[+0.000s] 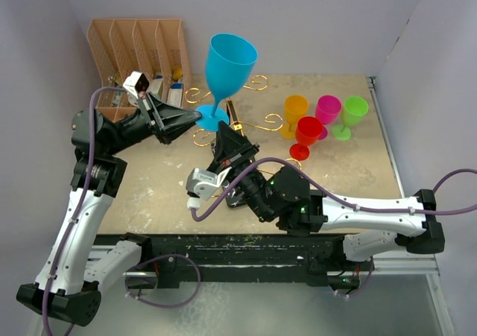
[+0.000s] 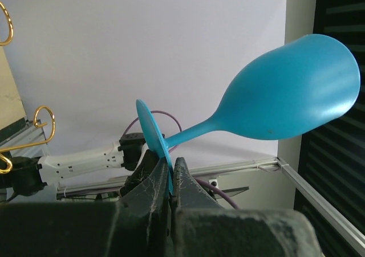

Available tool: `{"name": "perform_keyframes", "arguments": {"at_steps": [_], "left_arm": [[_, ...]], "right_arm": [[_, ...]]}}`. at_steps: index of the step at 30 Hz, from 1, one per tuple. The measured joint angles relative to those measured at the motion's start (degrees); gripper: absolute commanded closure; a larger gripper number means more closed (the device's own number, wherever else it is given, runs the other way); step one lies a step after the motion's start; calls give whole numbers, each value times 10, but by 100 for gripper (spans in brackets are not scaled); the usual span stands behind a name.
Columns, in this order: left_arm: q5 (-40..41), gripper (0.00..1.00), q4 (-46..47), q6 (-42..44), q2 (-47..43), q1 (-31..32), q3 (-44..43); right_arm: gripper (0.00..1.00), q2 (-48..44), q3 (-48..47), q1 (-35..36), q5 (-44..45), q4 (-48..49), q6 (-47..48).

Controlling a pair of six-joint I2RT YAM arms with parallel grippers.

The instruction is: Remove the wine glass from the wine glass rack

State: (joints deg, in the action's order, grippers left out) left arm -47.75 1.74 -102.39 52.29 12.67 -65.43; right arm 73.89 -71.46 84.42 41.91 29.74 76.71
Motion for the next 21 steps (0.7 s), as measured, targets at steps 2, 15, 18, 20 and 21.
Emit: {"name": "perform_keyframes", "arguments": {"at_steps": [2,15,18,20,21], "left_arm": [[-2,100,12,-6,0,0,8],[39,100,144,-9,-12,1,76],[47,100,162,22,-10,1,76],[50,100,161,58,-12,1,76],[52,100,155,78,-14,1,76]], "right_arm": [[86,-1,4,1,5,3,3],[46,-121,10,7,138,-168,-223],[96,-164,-29,-4,178,-255,-328],[100,-163,-100,-38,186,-337,-417],[100,-156,-136,-61,183,-372,-452]]}}
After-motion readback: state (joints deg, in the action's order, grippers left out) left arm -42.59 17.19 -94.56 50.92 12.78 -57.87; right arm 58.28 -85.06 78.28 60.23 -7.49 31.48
